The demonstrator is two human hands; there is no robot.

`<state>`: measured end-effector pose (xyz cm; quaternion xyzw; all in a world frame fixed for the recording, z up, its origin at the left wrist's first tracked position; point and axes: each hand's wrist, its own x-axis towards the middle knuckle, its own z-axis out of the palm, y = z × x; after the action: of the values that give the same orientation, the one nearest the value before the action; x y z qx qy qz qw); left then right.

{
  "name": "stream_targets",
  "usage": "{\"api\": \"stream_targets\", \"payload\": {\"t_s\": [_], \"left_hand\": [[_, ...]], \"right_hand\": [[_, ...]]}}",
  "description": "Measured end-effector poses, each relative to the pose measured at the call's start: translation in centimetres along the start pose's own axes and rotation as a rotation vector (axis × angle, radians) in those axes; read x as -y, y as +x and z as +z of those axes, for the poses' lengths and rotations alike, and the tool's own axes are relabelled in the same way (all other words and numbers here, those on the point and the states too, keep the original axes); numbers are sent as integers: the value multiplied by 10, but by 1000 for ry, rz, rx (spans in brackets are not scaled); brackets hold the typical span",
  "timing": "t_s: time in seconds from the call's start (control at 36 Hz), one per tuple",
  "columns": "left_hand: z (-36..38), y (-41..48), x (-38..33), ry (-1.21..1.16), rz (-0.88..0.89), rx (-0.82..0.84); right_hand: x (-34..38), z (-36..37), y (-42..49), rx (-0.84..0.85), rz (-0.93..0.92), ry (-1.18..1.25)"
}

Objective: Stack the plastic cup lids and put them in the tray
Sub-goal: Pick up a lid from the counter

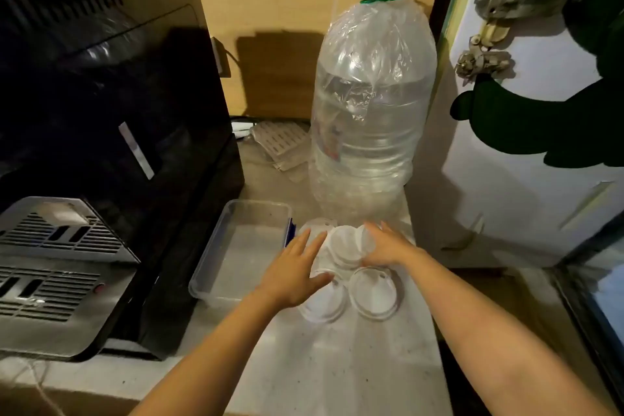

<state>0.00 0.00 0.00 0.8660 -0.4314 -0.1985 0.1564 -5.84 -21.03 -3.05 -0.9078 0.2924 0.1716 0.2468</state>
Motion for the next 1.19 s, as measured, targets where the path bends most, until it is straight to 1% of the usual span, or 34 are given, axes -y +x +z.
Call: {"api": "stream_targets", "payload": {"t_s": [0.11, 0.25, 0.47, 0.56, 0.64, 0.75, 0.86, 1.0, 1.08, 1.19], "left_hand": [[-7, -1, 1, -1, -43, -1], [-11, 2, 7, -12, -53, -6], [-12, 7, 8, -24, -69, -3], [-13, 9, 7, -52, -69, 0], [-16, 11, 3, -126, -61, -7], [-19, 14, -4, -232, -41, -23], [-24, 19, -11, -395, -45, -26], [-37, 22, -26, -689, -24, -28], [-48, 23, -35, -825, 77, -61], [-61, 23, -39, -1025, 148, -108]], "right_hand": [[0, -3, 6, 4, 1, -7], [0, -5, 16, 38, 1, -14], [-3, -5, 16, -25, -2, -75], [-5, -14, 14, -39, -17, -28], [-3, -30, 8, -74, -70, 46], [10, -55, -6, -149, -208, 266], [35, -78, -34, -207, -367, 616], [62, -89, -64, -179, -499, 1057], [70, -86, -69, -149, -572, 1321], [80, -78, -76, -142, -579, 1512]]}}
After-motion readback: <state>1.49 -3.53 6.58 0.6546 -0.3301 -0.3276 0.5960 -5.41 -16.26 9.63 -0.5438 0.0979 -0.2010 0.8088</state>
